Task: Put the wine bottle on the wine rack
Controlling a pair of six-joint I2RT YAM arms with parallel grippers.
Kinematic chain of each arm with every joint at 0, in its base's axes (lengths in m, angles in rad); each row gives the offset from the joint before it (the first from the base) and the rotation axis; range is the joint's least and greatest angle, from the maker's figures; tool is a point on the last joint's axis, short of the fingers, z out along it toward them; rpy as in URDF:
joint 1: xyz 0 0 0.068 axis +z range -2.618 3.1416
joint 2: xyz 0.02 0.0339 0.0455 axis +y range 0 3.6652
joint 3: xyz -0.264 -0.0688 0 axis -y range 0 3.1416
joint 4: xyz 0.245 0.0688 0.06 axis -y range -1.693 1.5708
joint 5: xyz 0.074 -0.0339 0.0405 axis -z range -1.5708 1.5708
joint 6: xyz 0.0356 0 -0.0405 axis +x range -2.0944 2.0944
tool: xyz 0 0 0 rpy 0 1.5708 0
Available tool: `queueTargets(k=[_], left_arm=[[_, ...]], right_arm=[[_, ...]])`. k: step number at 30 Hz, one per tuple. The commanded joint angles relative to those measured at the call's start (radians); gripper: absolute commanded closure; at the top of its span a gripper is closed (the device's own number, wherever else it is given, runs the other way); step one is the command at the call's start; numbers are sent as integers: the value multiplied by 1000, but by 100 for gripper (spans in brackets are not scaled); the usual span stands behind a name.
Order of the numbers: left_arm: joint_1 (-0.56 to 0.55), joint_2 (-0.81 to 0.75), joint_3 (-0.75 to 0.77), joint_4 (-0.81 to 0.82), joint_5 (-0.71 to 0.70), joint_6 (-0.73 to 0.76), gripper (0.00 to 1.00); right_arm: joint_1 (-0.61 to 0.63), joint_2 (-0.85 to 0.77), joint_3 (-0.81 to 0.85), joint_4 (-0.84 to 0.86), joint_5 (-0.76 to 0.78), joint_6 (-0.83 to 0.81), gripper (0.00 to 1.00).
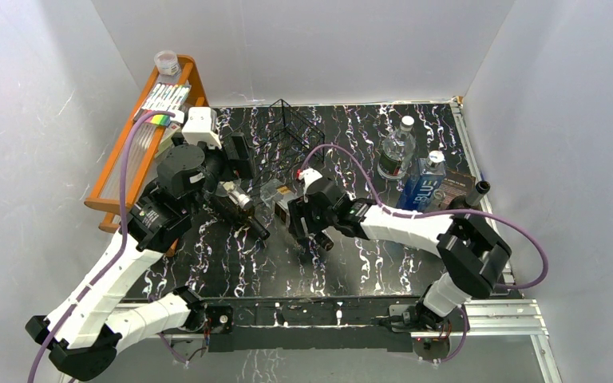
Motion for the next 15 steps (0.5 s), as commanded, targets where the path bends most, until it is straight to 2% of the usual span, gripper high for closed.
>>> queueTargets(k=[1, 15], left_arm=[[5, -19, 29, -11, -3, 15, 2], [5, -24, 41, -33, -2, 18, 2]], right_arm=[[2, 12, 73, 229, -19, -25, 100], [1, 33, 48, 410, -61, -6, 100]])
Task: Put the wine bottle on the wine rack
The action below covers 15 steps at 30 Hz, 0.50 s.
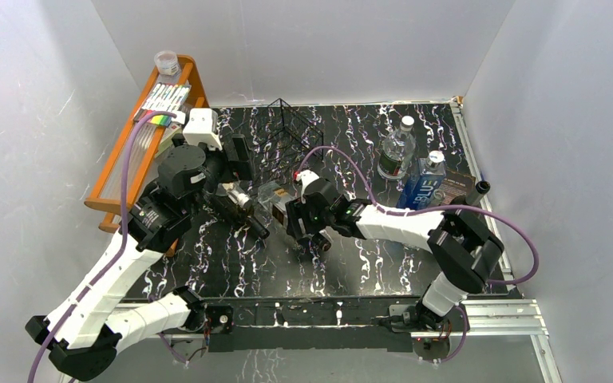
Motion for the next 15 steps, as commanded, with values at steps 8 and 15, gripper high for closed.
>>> queueTargets(k=[8, 15], left_arm=[[6, -26, 47, -22, -3, 18, 2], [5, -13, 47, -22, 4, 13, 2]], right_arm=[[2, -57, 14, 413, -5, 5, 100], [2, 62, 47, 504, -2, -2, 100]])
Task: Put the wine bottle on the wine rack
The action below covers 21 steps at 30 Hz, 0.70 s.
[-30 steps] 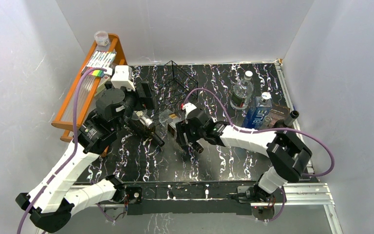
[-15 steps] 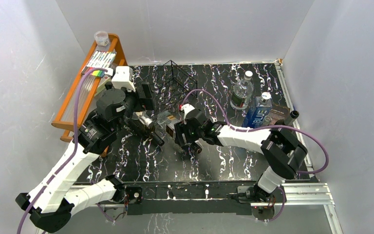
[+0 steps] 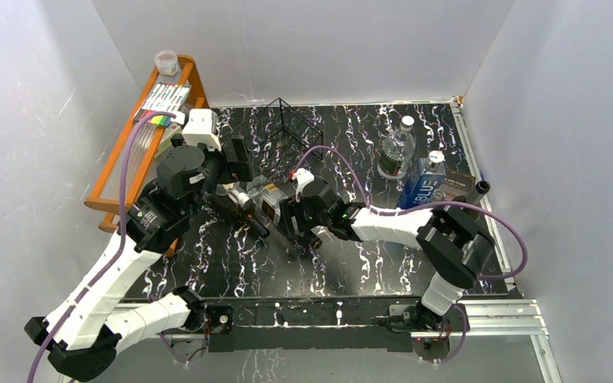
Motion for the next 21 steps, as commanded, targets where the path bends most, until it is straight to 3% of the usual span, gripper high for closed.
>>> queueTargets(k=[1, 15, 19, 21], left_arm=[[5, -7, 40, 0, 6, 7, 2], [5, 15, 61, -22, 30, 19, 2], [5, 20, 68, -30, 36, 19, 2], [6, 21, 70, -35, 38, 19, 2]], right_arm=[[-4, 49, 85, 342, 25, -9, 100], [-45, 307, 308, 476, -38, -19, 99], [-51, 363, 359, 457, -46, -17, 87], [-53, 376, 364, 458, -21, -5, 74]])
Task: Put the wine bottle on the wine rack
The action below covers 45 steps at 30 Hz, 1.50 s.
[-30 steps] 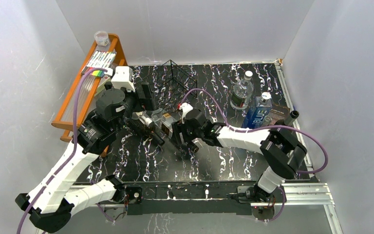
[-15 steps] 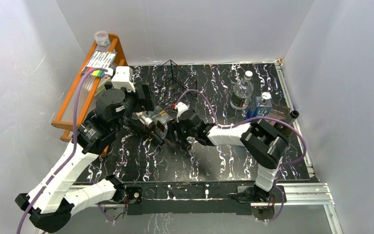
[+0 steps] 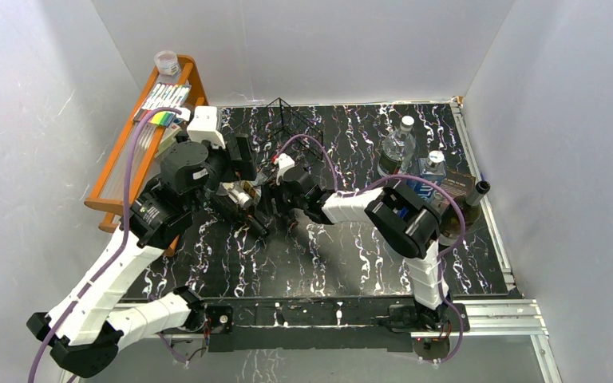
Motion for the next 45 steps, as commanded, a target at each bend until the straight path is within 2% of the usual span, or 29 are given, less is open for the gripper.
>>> queueTargets(k=[1, 4, 9, 12, 21, 28, 33, 39, 45], left_arm=[[6, -8, 42, -20, 11, 14, 2], [5, -11, 41, -28, 11, 9, 2], [5, -20, 39, -35, 15, 0, 2], [5, -22, 43, -39, 15, 2, 2], [5, -18, 63, -39, -1, 29, 2], [5, -20, 58, -38, -5, 36, 2], [5, -19, 50, -36, 2, 35, 2], [5, -22, 34, -30, 24, 28, 2], [6, -46, 10, 1, 65, 50, 2]], right_arm=[[-7, -9, 86, 219, 13, 12, 68], [-7, -3, 72, 239, 31, 26, 52], [-7, -22, 33, 268, 33, 39, 11], [-7, -34, 27, 248, 29, 41, 3], [-6, -133, -73, 181, 58, 74, 2], [-6, -265, -154, 20, 82, 111, 2], [-7, -331, -140, -201, 37, 135, 4], [-7, -334, -130, -330, -68, 148, 14], [-7, -298, -95, -389, -44, 143, 28]])
